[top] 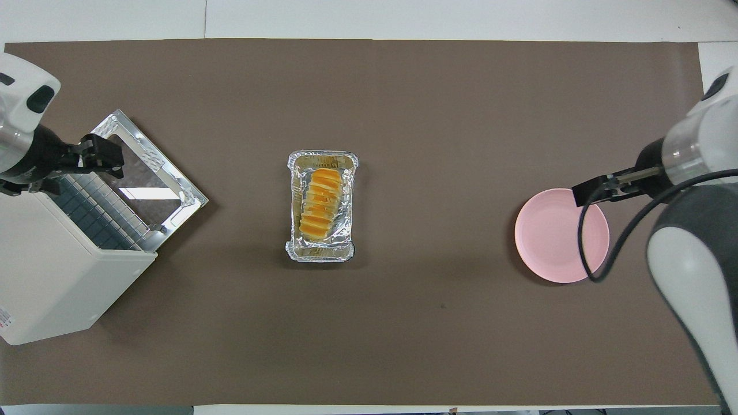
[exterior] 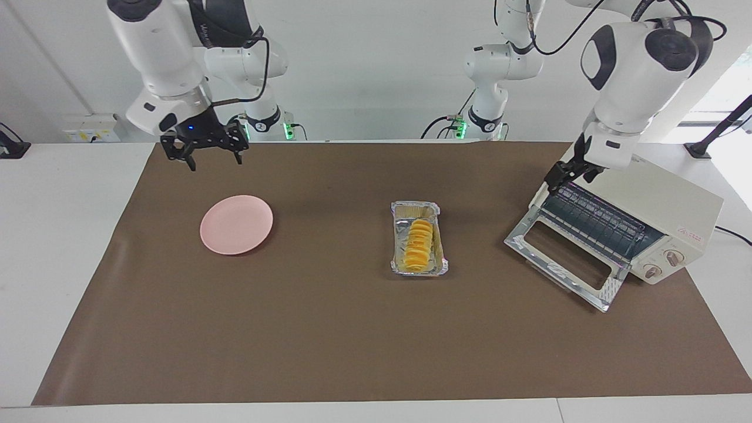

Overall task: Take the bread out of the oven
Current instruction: 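Grasp the edge of the foil tray with the right gripper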

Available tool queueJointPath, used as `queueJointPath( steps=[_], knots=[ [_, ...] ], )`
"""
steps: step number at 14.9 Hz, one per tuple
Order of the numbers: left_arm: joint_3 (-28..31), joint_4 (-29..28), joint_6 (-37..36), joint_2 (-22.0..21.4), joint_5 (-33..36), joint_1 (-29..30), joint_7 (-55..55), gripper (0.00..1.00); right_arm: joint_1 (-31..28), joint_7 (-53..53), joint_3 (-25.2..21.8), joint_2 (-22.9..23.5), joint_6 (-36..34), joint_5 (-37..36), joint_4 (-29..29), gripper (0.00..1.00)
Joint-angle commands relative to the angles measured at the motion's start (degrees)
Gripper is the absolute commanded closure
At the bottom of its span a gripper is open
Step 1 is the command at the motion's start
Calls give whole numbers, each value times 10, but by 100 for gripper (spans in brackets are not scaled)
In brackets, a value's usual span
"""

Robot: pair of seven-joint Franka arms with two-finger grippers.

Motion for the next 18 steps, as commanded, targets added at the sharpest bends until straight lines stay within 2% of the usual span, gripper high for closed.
queueJointPath(
  steps=[1, 3, 6, 7, 8, 10, 12, 15, 18],
  knots=[
    [-5, -17, -58, -30, -8, 24, 80, 0, 58, 104, 1, 49, 55, 20, -3, 0],
    [-6, -22, -81, -48, -8, 46, 94, 0, 104, 184, 0, 89, 100, 25, 2, 0],
    [-7, -37, -86, -64, -9, 45, 93, 0, 179, 301, 0, 150, 152, 26, 26, 0],
    [-7, -38, -86, -64, -11, 36, 91, 0, 218, 369, -1, 205, 173, 20, 48, 0],
    [-8, -47, -80, -67, -11, 31, 88, 0, 234, 401, -2, 259, 170, 15, 107, 0],
    [-8, -49, -77, -69, -11, 27, 89, 0, 255, 446, -4, 331, 173, 14, 174, 0],
    [-9, -45, -60, -62, -11, 25, 92, 0, 257, 451, -4, 353, 185, 14, 190, 0],
    [-9, -43, -54, -45, -20, 24, 92, 0, 260, 451, -2, 369, 220, 0, 181, 0],
    [-9, -50, -50, -47, -23, 22, 91, 0, 261, 449, -3, 375, 226, -7, 173, 0]
  ],
)
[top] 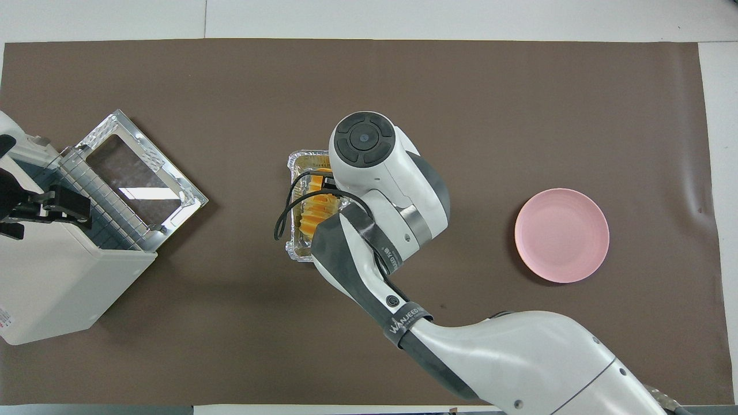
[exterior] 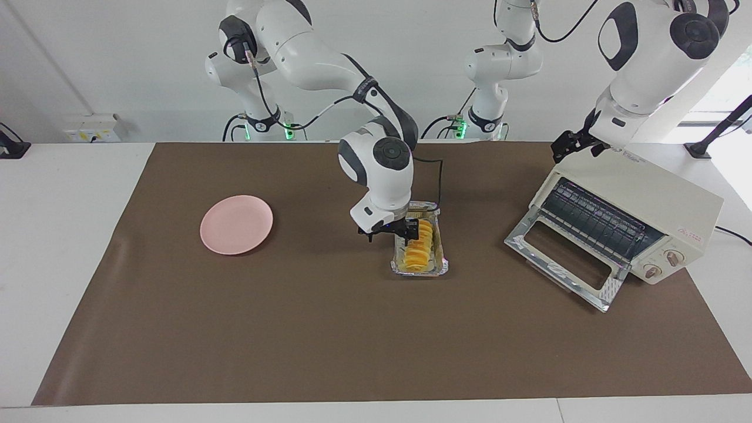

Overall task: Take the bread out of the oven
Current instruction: 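Grasp the edge of the foil tray with the right gripper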

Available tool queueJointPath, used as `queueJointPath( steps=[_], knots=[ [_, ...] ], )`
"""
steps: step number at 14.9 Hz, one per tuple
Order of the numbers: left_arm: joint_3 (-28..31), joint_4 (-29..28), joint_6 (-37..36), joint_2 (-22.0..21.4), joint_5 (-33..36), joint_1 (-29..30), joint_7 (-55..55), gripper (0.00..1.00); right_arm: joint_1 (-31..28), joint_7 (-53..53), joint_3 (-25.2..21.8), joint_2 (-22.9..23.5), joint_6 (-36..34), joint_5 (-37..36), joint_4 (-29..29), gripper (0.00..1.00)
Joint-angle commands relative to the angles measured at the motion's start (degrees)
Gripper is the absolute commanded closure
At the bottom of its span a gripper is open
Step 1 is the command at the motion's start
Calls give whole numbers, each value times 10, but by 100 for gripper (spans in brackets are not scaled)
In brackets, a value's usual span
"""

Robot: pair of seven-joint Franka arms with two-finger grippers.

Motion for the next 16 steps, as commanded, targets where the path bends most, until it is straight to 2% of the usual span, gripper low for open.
queueJointPath(
  steps=[1, 2, 4, 6, 7, 8, 9, 10, 16],
  knots=[
    [6, -9, 7, -7, -11, -4, 5, 0, 2, 5, 0, 6, 12, -21, 0, 0],
    [6, -2, -2, -8, -10, -3, 6, 0, 3, 5, 0, 6, 26, -22, -14, 0],
    [6, 24, -29, -6, -9, -3, 8, 0, 12, 4, 0, 6, 38, -33, -27, 8],
    [6, 24, -31, -11, -10, -6, 7, 0, 12, 3, 0, 6, 41, -36, -28, 14],
    [5, 22, -28, -12, -10, -3, 7, 0, 12, 3, 0, 7, 43, -36, -28, 24],
    [5, 21, -28, -13, -10, -3, 7, 0, 12, 3, 0, 7, 43, -36, -28, 42],
    [7, 21, -27, -13, -10, -5, 4, 0, 12, 3, 0, 6, 42, -36, -28, 75],
    [7, 21, -27, -13, -10, -4, 3, 0, 12, 3, 0, 6, 41, -36, -28, 100],
    [8, 23, -27, -18, -10, -1, 1, 0, 10, 2, 0, 8, 34, -31, -17, 100]
  ],
)
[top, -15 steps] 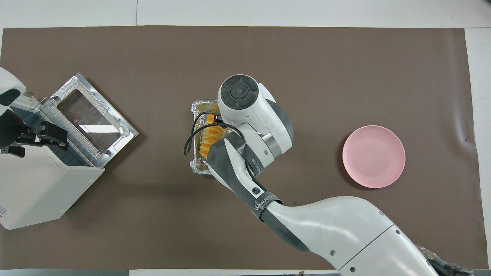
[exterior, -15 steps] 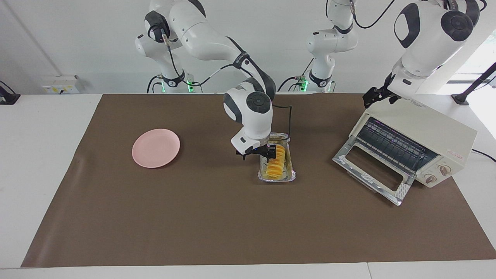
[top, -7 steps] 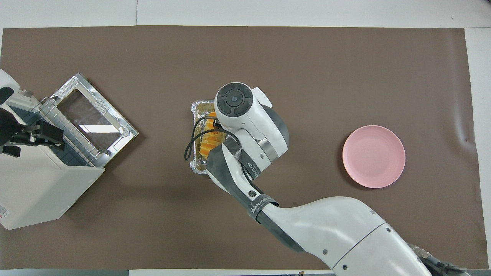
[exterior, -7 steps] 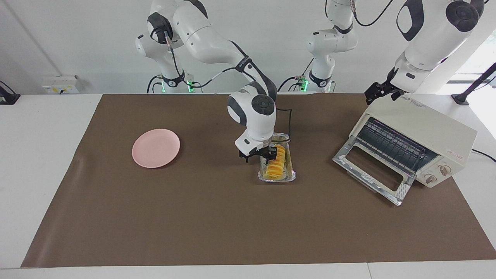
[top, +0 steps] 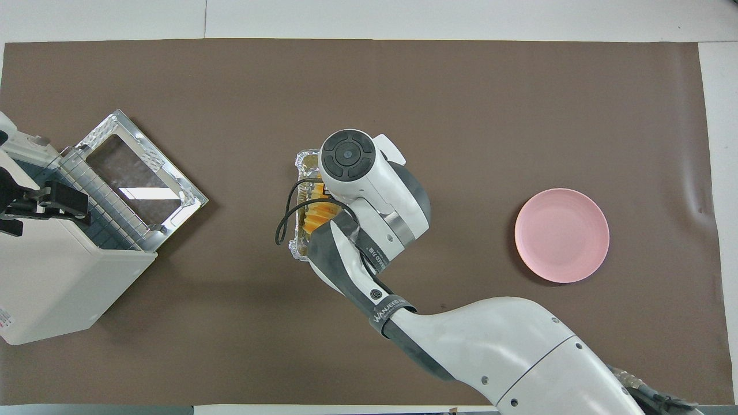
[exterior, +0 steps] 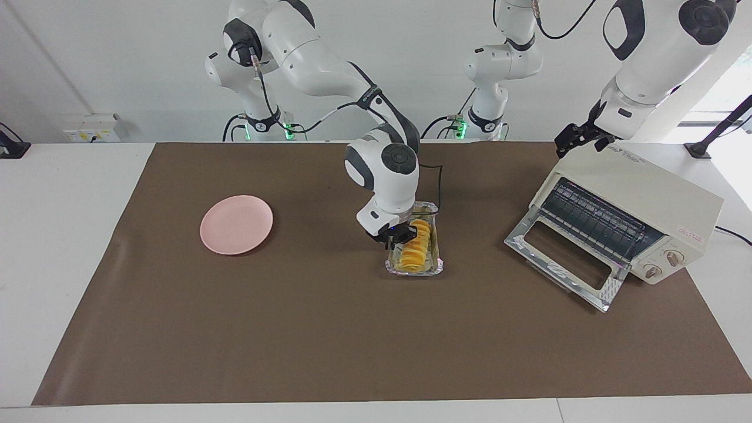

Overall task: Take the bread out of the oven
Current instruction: 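Grasp the edge of the foil tray with the right gripper, then slide the foil tray toward the pink plate with the right gripper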

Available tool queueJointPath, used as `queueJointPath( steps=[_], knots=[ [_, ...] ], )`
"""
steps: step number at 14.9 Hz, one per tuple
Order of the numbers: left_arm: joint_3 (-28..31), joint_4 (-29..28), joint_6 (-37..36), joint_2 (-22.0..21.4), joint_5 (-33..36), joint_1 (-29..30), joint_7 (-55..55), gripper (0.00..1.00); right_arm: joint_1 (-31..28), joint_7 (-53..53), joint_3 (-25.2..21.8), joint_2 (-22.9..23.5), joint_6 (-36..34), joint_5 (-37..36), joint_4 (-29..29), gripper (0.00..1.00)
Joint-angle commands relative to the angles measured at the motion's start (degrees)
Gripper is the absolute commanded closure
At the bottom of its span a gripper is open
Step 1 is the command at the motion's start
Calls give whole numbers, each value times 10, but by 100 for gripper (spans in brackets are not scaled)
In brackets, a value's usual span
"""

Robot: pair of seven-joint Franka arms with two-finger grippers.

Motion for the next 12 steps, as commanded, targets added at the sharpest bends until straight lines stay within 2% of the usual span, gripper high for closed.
queueJointPath(
  steps=[1, 4, 6, 8, 10, 12],
  knots=[
    [4, 1, -10, -9, -9, -1, 0, 0, -6, 2, 1, -1, -5, -2, 5, 100],
    [4, 1, -10, -9, -9, -1, 0, 0, -32, -22, 1, -3, -89, -3, 66, 100],
    [4, 1, -11, -9, -9, -1, 0, 0, -82, -82, 3, -3, -132, 14, 107, 100],
    [4, 1, -10, -9, -9, -1, 0, 0, -120, -136, 0, -3, -146, 40, 125, 100],
    [4, 1, -10, -9, -9, -1, 0, 0, -159, -181, -3, -1, -145, 33, 125, 100],
    [4, 1, -11, -9, -9, -1, 0, 0, -214, -273, -4, 2, -136, 31, 123, 100]
  ],
)
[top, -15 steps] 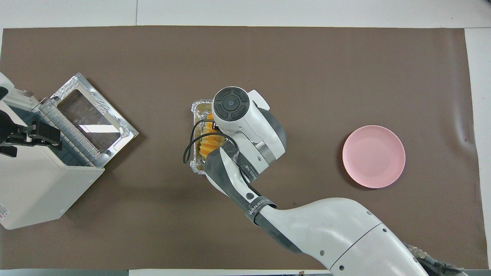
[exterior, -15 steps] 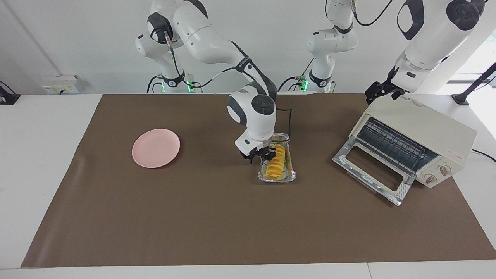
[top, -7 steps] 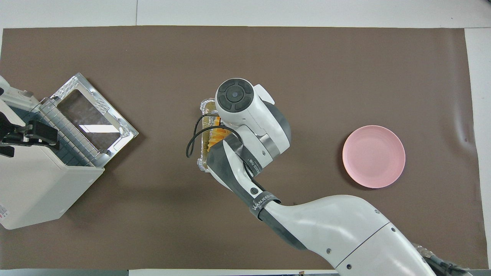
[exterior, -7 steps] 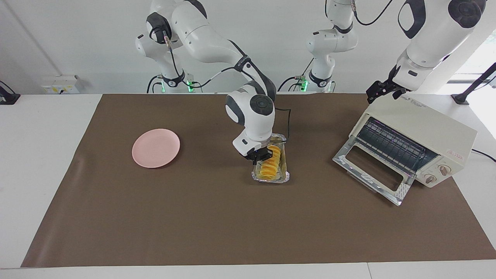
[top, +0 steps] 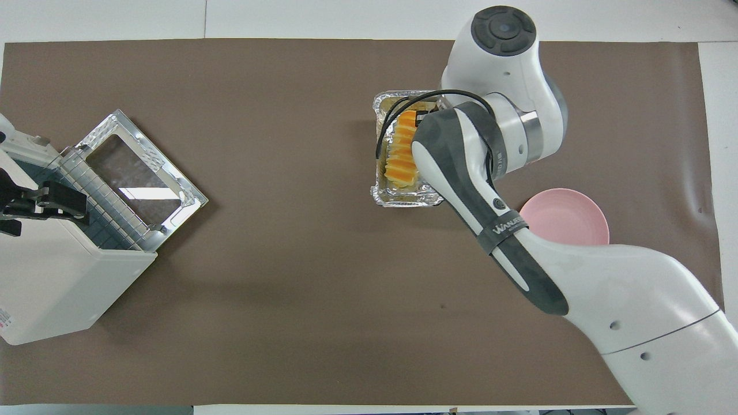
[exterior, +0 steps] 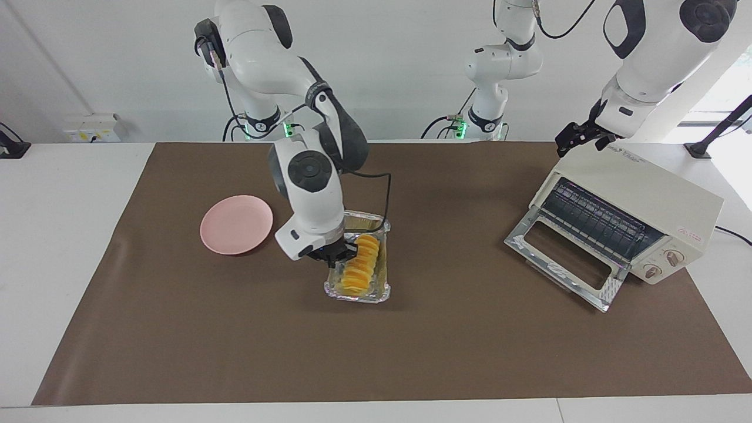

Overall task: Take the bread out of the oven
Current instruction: 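Slide the foil tray toward the pink plate with the right gripper, then grasp the bread rolls in the tray with the right gripper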

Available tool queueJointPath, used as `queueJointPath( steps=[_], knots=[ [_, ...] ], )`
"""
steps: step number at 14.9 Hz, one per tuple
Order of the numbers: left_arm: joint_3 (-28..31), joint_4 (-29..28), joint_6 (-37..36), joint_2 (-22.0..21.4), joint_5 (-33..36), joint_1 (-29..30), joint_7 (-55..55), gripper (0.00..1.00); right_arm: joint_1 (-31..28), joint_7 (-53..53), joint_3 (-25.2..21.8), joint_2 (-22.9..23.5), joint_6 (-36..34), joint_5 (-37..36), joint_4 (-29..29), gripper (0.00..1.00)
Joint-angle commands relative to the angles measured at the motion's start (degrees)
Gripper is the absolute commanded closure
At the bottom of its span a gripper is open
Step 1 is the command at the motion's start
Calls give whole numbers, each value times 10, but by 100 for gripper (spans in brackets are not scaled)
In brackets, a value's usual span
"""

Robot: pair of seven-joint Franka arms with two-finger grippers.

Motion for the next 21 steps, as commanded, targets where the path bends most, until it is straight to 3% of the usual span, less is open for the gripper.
queueJointPath(
  steps=[1, 4, 8, 12, 19, 20, 21],
  knots=[
    [4, 1, -10, -8, -9, -1, 0, 0, -76, -116, 6, 10, 11, 6, 4, 100],
    [4, 1, -11, -8, -9, -1, 0, 0, -136, -216, 6, 22, 41, 9, 2, 100],
    [4, 1, -10, -8, -9, -1, 0, 0, -167, -237, 6, 42, 74, 7, 2, 100],
    [4, 1, -10, -8, -9, -1, 0, 0, -185, -308, 6, 44, 118, 10, -18, 100],
    [4, 1, -11, -8, -9, -1, 0, 0, -184, -308, 6, 43, 134, 16, -31, 100],
    [4, 1, -10, -8, -9, -1, 0, 0, -186, -309, 6, 43, 139, 16, -35, 31],
    [4, 1, -11, -8, -9, -1, 0, 0, -187, -310, 6, 40, 134, 14, -36, 0]
  ],
)
